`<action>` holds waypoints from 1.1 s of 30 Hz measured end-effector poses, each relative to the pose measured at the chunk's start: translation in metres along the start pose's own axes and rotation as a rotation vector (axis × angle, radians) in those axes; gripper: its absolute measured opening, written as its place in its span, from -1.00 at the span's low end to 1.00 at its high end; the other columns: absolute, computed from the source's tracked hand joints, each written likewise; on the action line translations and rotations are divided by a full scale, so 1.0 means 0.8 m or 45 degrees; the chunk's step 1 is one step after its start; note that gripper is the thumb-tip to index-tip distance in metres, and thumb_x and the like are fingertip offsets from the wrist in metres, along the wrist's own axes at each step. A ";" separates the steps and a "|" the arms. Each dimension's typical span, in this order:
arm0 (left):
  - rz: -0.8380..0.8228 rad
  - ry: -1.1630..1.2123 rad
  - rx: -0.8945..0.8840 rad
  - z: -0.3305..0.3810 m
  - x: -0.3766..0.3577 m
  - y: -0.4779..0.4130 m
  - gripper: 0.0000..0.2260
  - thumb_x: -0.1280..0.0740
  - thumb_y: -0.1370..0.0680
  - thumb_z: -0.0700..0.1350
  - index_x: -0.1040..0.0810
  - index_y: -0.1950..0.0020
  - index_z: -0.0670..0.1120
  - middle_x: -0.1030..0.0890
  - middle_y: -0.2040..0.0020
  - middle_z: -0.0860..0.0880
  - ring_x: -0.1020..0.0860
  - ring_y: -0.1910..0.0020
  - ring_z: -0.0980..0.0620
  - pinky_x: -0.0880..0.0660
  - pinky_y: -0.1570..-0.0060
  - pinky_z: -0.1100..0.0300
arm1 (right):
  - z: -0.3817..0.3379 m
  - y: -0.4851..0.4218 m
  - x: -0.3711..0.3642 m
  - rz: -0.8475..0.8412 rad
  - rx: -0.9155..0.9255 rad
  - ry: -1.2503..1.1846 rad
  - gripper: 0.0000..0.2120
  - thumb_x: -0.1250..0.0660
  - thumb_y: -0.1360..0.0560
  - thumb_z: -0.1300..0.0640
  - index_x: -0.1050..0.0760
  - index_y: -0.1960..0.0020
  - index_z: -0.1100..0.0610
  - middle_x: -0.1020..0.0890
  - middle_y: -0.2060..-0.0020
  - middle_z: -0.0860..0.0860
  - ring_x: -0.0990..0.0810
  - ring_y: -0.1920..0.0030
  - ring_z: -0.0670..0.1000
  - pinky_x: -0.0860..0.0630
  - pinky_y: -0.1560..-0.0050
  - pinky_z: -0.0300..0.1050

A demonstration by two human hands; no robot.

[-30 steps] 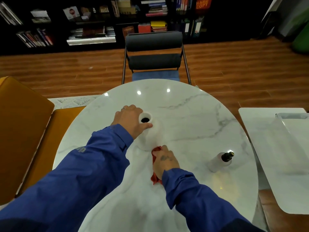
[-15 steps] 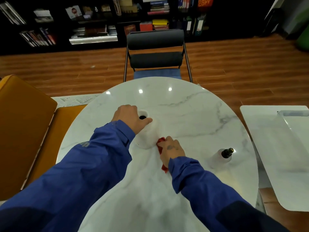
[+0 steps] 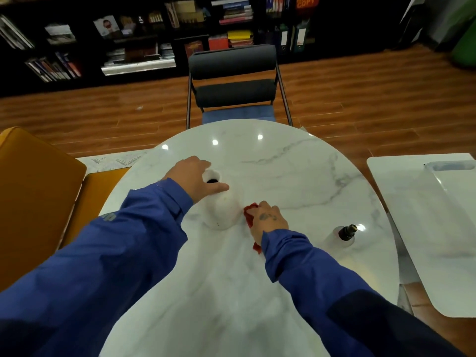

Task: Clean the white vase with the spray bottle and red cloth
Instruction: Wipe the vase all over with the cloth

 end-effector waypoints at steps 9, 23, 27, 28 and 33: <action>0.011 0.032 -0.133 0.005 0.003 -0.004 -0.55 -0.42 -0.39 0.20 -0.59 -0.04 -0.14 -0.53 0.08 -0.11 -0.52 0.09 -0.11 -0.40 0.12 0.12 | -0.042 0.044 -0.047 -0.036 0.280 0.166 -0.50 -0.19 -0.49 0.32 -0.37 -0.38 -0.02 -0.35 -0.29 0.02 -0.32 -0.22 0.17 -0.47 -0.11 0.08; 0.007 0.192 -0.130 0.003 0.006 0.009 -0.51 -0.52 -0.36 -0.02 -0.53 -0.24 -0.08 -0.59 -0.11 -0.11 -0.53 -0.07 -0.11 -0.44 -0.15 0.07 | -0.008 0.026 0.012 0.235 -0.290 -1.280 -0.48 -0.18 -0.45 0.40 -0.57 -0.25 -0.04 -0.62 -0.18 -0.02 -0.57 -0.20 0.06 -0.43 -0.08 -0.30; 0.029 0.213 -0.137 0.000 0.004 0.009 -0.52 -0.54 -0.34 -0.03 -0.55 -0.21 -0.10 -0.59 -0.07 -0.12 -0.54 -0.05 -0.12 -0.46 -0.14 0.06 | -0.032 0.031 0.061 0.447 -0.065 -1.304 -0.47 -0.13 -0.48 0.41 -0.57 -0.28 -0.02 -0.55 -0.11 -0.09 -0.53 -0.04 -0.03 -0.44 0.19 -0.53; 0.033 0.210 -0.139 -0.001 0.004 0.009 -0.52 -0.54 -0.34 -0.02 -0.55 -0.21 -0.10 -0.59 -0.06 -0.13 -0.54 -0.04 -0.12 -0.46 -0.14 0.06 | -0.040 0.034 0.072 0.492 0.031 -1.282 -0.49 -0.13 -0.49 0.41 -0.57 -0.27 0.00 -0.53 -0.09 -0.10 -0.52 -0.02 -0.05 -0.51 0.18 -0.48; 0.043 0.207 -0.166 0.002 0.004 0.010 -0.54 -0.53 -0.35 -0.02 -0.56 -0.20 -0.12 -0.58 -0.03 -0.15 -0.53 -0.02 -0.13 -0.46 -0.11 0.05 | -0.051 0.042 0.070 0.504 0.288 -1.282 -0.57 -0.22 -0.52 0.35 -0.59 -0.24 -0.06 -0.57 -0.11 -0.12 -0.57 0.08 -0.19 -0.57 0.17 -0.42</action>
Point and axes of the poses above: each hand's wrist, its own y-axis away from the middle knuckle, its own x-axis out of the back of the hand, z = x × y, the point moved 6 cm from there along -y, towards the middle knuckle
